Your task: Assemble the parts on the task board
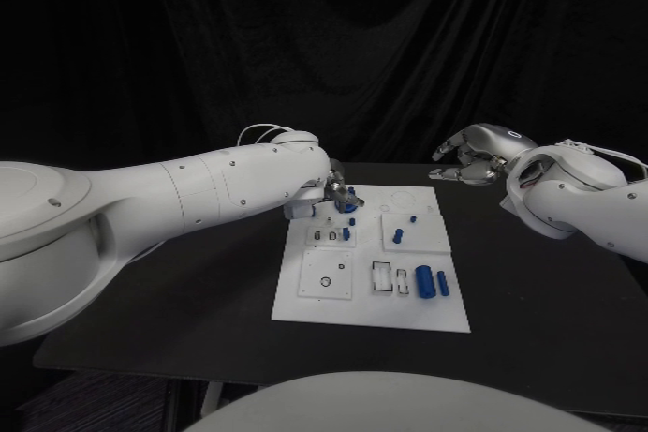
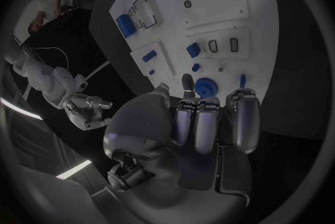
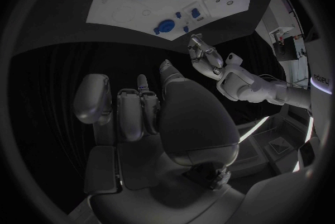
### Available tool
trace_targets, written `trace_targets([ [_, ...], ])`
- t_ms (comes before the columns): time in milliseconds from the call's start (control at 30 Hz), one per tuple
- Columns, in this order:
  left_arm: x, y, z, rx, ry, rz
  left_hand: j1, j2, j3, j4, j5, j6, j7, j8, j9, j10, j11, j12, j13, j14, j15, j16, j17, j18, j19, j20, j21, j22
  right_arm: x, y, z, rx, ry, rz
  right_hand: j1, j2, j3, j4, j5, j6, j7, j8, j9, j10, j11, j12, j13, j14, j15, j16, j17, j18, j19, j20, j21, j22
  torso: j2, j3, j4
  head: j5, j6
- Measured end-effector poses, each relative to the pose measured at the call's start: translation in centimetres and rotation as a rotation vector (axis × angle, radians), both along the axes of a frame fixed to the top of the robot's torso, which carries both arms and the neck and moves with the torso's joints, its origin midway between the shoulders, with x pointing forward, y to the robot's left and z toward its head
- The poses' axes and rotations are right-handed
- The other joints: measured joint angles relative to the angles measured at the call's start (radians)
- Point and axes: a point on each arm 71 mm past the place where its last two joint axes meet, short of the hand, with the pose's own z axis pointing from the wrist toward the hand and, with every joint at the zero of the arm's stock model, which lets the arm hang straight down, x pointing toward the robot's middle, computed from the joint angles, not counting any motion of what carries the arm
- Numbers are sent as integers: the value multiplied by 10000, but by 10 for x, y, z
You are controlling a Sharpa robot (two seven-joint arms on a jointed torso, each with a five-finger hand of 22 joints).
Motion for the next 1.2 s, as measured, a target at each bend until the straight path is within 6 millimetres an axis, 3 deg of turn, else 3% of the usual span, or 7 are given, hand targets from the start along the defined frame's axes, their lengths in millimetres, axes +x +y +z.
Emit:
trace_targets([
  [33, 0, -1, -2, 36, 23, 35, 0, 0, 6, -48, 23, -1, -1, -41, 38, 0, 0, 0, -1, 0, 0, 0, 0, -143, 31, -31, 0, 2, 0, 0, 0, -12, 13, -10, 0, 0, 0, 0, 0, 0, 0, 0, 0, 0, 0, 0, 0, 0, 0, 0, 0, 0, 0, 0, 0, 0, 1, 0, -5, 0, 0],
  [300, -2, -1, -14, 265, 282, 185, -39, 39, 98, -148, 132, 80, -28, -233, 148, -33, -32, 0, -1, 0, -72, 0, -1, -140, 30, -31, 0, -12, 2, 3, -1, -46, 59, -15, 0, 0, 0, 0, 0, 0, 0, 0, -11, 0, 0, -40, 0, 0, 0, -40, 0, 1, 0, 0, -39, -2, 10, -4, -33, -29, 0],
  [467, -2, 1, -19, 316, 368, 268, -39, 39, 98, -148, 131, 179, -73, -233, 216, 1, -70, -1, -1, 0, -72, 0, -2, -139, 30, -31, 0, -41, 3, 3, -1, -60, 56, -36, 0, 0, 0, 0, 0, 0, 0, 0, -11, -41, 40, -40, 0, 0, 0, -41, 0, 1, 0, 0, -39, -2, -6, 4, 2, -86, 0],
  [1067, -9, 6, -39, 314, 658, 408, -39, 39, 180, -286, 285, 357, -109, -323, 594, 1, -69, -1, -2, -36, -106, 0, -3, -137, 30, -31, -7, -98, 3, 8, -1, -22, 58, 61, 0, 0, 0, 0, 0, 0, 0, 0, -18, -38, 38, -105, -1, 0, 0, -87, -1, 0, 0, 0, -117, -4, -56, 44, -44, -47, 0],
  [1200, -10, 6, -41, 312, 672, 424, -39, 39, 212, -318, 285, 315, -67, -530, 680, 1, -69, -1, -2, -36, -106, 0, -4, -136, 24, -36, -66, -153, 3, 9, -1, -25, 58, 65, 0, 0, 0, 0, 0, 0, 0, 0, -18, -54, 29, -124, -1, 0, 0, -87, -1, 1, -1, 0, -117, -5, -58, 38, -42, -60, 0],
])
